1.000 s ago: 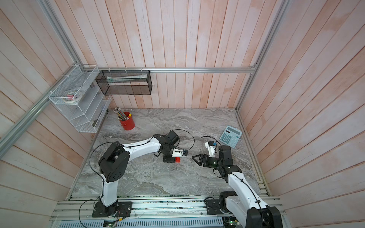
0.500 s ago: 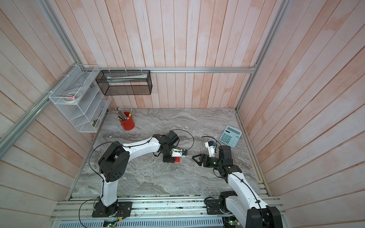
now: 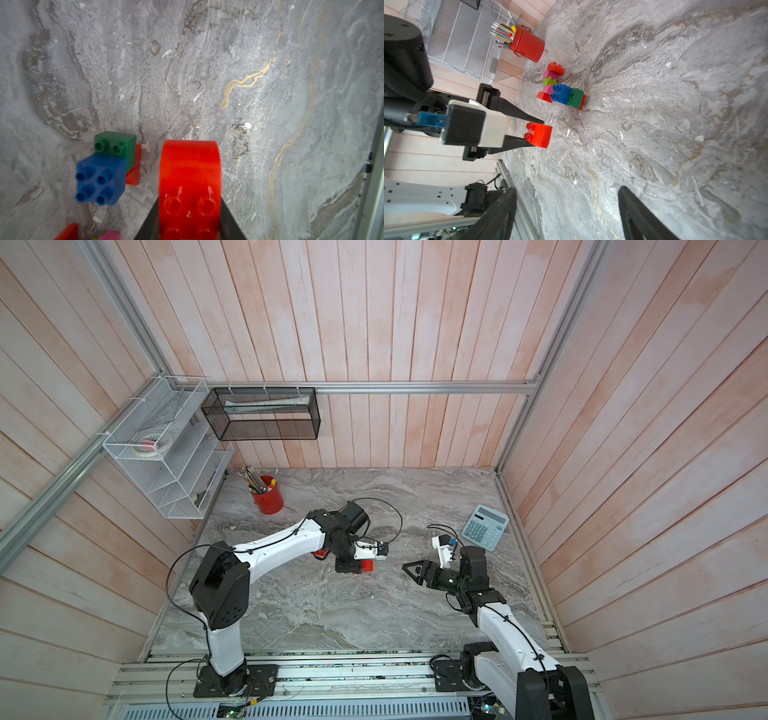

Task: Assemble the letter s with lego
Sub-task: Pick up the lego brick from the center of the board, then assemble the lego brick with the lego brick.

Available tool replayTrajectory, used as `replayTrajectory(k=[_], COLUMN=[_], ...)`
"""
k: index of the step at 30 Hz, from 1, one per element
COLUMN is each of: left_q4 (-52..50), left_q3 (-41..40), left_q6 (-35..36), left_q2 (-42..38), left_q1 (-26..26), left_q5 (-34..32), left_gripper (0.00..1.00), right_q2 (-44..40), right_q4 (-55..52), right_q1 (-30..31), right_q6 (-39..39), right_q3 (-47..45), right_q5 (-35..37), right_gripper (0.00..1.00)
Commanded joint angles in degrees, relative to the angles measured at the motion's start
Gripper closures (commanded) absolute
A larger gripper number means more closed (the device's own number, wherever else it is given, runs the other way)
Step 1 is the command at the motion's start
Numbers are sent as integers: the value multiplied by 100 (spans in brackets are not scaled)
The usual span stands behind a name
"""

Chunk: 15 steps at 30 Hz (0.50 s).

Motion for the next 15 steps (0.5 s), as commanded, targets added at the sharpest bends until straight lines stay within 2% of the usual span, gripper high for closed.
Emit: replayTrajectory(k=[1,12,15], left_q4=[-456,-776,-819], left_q3=[349,1222,1412], left_q6=[206,696,796], left_q2=[-130,188,367], left_q1=[176,627,681], left_q5=[88,215,182], left_gripper=[65,65,65], right_q2=[271,1969,2432], right_q4=[879,2106,2142], right_q1=[131,741,916], right_q6=[619,1319,1308], right_q3=[-87,424,726], right_q5=[-165,-230,-259], right_gripper=[20,19,19])
